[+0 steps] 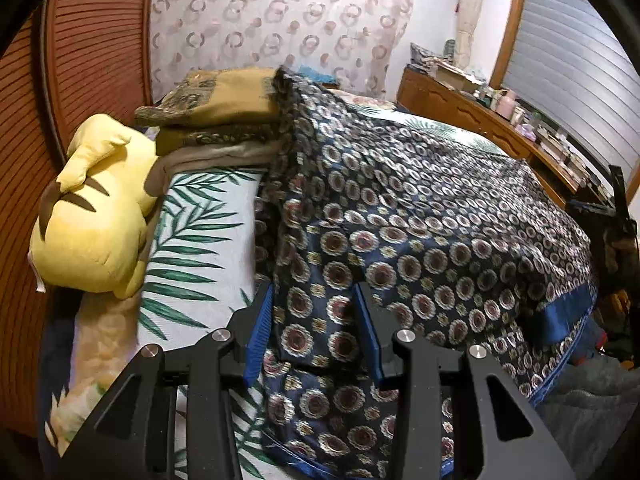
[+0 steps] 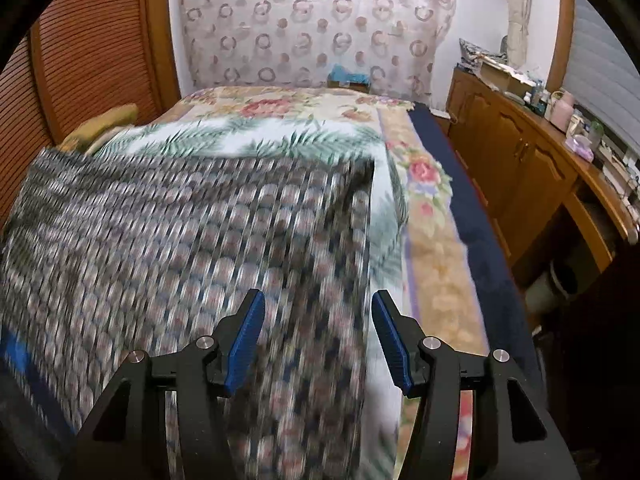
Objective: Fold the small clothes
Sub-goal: 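Lay the folded shirt down with both grippers and open them, then smooth the folded shirt flat with both open grippers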
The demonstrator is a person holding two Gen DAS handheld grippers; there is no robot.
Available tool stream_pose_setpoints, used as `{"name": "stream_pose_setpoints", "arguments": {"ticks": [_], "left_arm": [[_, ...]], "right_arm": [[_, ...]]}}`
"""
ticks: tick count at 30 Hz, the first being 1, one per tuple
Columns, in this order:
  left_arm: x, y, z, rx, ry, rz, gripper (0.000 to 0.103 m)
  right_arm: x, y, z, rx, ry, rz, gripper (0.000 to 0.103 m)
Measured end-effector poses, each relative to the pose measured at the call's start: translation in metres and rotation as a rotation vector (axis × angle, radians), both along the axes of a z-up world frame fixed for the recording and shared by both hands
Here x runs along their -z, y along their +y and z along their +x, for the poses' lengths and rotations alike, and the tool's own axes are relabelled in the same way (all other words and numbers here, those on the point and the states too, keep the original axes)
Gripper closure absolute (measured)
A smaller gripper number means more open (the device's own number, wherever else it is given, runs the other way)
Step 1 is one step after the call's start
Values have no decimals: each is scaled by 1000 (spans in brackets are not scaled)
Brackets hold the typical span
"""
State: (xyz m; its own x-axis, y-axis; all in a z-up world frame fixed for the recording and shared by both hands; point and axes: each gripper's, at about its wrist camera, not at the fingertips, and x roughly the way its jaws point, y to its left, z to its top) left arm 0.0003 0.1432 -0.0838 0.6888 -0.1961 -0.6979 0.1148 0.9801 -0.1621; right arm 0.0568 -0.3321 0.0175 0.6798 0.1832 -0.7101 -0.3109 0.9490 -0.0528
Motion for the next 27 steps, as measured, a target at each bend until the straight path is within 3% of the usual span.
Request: {"name": "stream_pose_setpoints", "arguments": {"ticks": [2, 3, 5, 8, 10, 12, 14, 21, 26, 27], "left_arm": [[0, -4, -1, 21, -5, 1, 68], [0, -7, -1, 26, -6, 2, 82], [-4, -10, -1, 17, -18, 22, 96], [-12, -16, 0, 49, -26, 18, 101], [-17, -19, -1, 58, -36, 24, 101], [-25, -19, -4, 59, -57, 22, 102], [-38, -16, -8, 50, -84, 18, 102], [-73, 3, -18, 3, -113, 52, 102], [-70, 9, -21, 6, -81, 39, 101], [-67, 9, -20, 0, -70, 50, 95]], "right_arm": [[3, -8, -14, 6, 13, -8, 46], [4, -11, -19, 6, 19, -8, 46], [4, -15, -30, 8, 30, -12, 46], [6, -16, -43, -1, 52, -22, 46], [7, -18, -49, -12, 60, -16, 60], [7, -22, -54, -32, 56, -8, 87], [4, -25, -60, -52, 48, -4, 99], [-38, -40, -83, -55, -42, 3, 102], [-58, -50, -104, -59, -58, -10, 102], [-58, -47, -101, -55, -53, -12, 102]]}}
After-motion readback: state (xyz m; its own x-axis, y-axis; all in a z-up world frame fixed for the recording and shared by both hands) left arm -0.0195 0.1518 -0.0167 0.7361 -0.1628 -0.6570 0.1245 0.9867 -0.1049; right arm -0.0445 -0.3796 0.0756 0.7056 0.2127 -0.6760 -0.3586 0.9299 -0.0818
